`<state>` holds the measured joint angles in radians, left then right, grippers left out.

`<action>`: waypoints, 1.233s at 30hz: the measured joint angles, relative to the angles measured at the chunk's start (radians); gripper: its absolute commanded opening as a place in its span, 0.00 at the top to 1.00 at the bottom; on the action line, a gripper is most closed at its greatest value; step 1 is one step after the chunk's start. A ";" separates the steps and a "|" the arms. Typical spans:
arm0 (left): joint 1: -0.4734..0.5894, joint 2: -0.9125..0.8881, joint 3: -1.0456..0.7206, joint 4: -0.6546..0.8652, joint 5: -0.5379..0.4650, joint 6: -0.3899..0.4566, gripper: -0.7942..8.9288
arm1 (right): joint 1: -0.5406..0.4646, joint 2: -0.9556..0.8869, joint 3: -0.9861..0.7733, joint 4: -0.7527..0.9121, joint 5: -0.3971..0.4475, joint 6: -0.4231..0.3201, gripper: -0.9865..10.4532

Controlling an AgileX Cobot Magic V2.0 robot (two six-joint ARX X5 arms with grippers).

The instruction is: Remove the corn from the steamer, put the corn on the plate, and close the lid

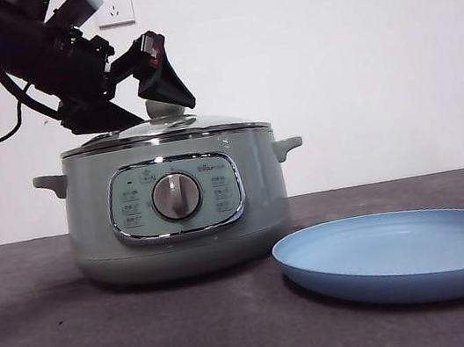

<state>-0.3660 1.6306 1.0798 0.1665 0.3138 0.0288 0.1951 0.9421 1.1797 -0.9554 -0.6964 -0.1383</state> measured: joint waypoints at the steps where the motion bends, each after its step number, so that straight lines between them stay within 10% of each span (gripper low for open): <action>1: -0.004 0.000 0.000 0.003 -0.007 0.000 0.34 | 0.000 0.000 0.000 -0.002 0.000 0.000 0.36; 12: -0.033 0.001 0.000 0.020 -0.075 0.000 0.92 | 0.000 0.000 0.000 -0.024 0.072 -0.001 0.36; 37: -0.035 0.007 0.060 -0.023 -0.058 0.003 0.93 | 0.000 0.000 0.000 -0.024 0.073 0.000 0.36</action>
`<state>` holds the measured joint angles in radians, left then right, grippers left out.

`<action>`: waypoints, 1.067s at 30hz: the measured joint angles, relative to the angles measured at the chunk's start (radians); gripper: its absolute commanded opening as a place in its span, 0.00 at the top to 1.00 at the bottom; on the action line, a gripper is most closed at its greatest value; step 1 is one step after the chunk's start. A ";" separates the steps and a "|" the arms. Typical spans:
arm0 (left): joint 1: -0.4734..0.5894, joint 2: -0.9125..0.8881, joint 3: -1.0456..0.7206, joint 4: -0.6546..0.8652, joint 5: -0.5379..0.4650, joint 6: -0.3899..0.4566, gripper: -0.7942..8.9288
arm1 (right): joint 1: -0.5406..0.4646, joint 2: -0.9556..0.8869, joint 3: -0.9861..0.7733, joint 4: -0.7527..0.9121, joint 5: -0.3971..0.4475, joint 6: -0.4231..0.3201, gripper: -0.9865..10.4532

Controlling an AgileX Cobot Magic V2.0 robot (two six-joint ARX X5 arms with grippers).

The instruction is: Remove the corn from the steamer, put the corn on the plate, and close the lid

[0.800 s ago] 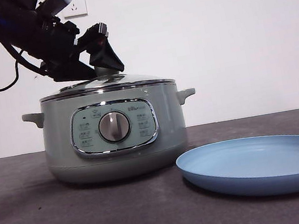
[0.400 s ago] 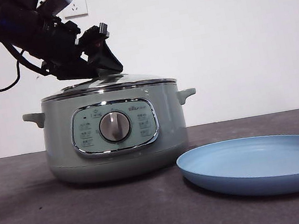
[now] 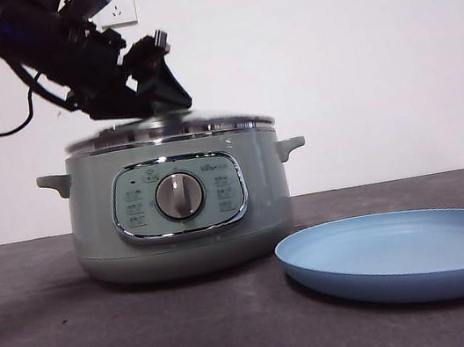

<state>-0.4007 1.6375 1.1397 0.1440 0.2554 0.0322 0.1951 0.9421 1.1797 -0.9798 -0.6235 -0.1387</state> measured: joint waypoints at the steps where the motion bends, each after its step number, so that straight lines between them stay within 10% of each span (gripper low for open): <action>1: 0.000 0.000 0.022 -0.017 0.003 0.000 0.93 | 0.000 0.000 0.000 0.000 0.000 0.000 0.36; 12: 0.000 -0.045 0.220 -0.187 0.018 0.000 0.93 | 0.000 0.000 0.000 0.003 0.000 0.000 0.36; 32: 0.002 -0.670 0.231 -0.740 0.025 0.000 0.92 | 0.001 0.036 0.000 0.146 0.000 0.035 0.37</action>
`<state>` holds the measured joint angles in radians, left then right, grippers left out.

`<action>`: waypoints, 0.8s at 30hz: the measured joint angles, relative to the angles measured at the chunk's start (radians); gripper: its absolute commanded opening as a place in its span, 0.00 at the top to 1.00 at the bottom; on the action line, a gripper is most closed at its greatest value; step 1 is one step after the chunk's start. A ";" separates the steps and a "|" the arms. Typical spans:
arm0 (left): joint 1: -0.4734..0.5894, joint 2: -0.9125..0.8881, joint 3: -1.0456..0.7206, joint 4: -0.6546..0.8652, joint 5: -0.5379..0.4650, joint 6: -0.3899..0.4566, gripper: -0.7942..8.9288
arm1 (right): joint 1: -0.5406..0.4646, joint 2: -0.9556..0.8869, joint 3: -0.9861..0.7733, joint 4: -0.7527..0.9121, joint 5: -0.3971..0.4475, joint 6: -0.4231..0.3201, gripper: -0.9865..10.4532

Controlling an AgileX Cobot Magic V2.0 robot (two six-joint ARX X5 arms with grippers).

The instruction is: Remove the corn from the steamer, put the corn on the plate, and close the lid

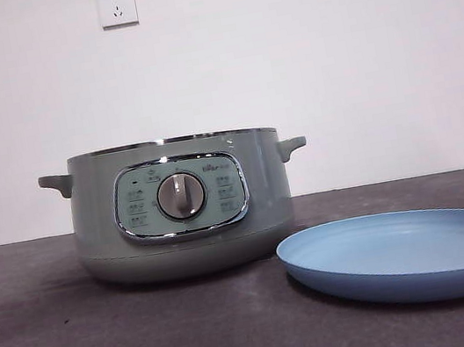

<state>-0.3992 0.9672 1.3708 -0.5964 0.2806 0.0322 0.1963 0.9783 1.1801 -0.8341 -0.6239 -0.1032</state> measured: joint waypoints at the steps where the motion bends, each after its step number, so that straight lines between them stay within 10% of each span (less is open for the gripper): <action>1: 0.000 -0.027 0.000 -0.023 0.000 -0.002 0.92 | 0.000 0.012 0.000 0.010 0.000 0.006 0.37; 11: 0.000 -0.172 0.003 -0.110 -0.020 -0.025 0.92 | 0.118 0.195 0.000 0.269 0.010 0.099 0.37; 24: 0.000 -0.164 0.003 -0.158 -0.021 -0.025 0.92 | 0.385 0.520 0.100 0.571 0.247 0.160 0.36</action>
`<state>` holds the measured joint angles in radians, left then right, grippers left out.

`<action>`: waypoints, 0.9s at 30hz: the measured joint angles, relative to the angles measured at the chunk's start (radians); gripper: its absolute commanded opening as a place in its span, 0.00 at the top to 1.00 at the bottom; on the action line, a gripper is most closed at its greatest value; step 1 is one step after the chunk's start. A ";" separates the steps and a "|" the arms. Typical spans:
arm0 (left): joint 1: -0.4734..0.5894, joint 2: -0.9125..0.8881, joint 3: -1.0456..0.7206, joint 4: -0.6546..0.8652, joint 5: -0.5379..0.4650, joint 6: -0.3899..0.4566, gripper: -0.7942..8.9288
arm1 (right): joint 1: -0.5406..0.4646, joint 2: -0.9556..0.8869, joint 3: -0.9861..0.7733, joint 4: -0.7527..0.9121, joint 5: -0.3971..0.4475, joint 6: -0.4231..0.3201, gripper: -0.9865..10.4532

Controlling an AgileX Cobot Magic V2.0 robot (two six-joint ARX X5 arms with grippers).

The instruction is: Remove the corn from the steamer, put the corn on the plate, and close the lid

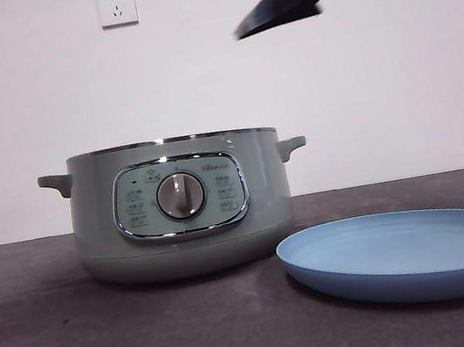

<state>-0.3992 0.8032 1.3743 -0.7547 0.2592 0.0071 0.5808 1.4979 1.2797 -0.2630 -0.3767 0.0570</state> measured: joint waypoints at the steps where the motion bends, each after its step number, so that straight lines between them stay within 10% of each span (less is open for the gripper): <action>1: 0.000 0.000 0.000 -0.004 0.001 0.000 0.92 | 0.011 0.030 0.025 0.002 0.012 -0.001 0.36; 14: 0.000 -0.002 0.000 -0.024 0.002 0.006 0.92 | 0.065 0.436 0.415 -0.030 0.129 -0.040 0.37; 27: 0.000 -0.002 0.000 -0.060 0.001 0.012 0.92 | 0.067 0.613 0.435 -0.032 0.171 -0.100 0.37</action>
<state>-0.3992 0.8017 1.3743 -0.8146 0.2604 0.0193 0.6479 2.1109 1.7145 -0.2951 -0.2054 -0.0433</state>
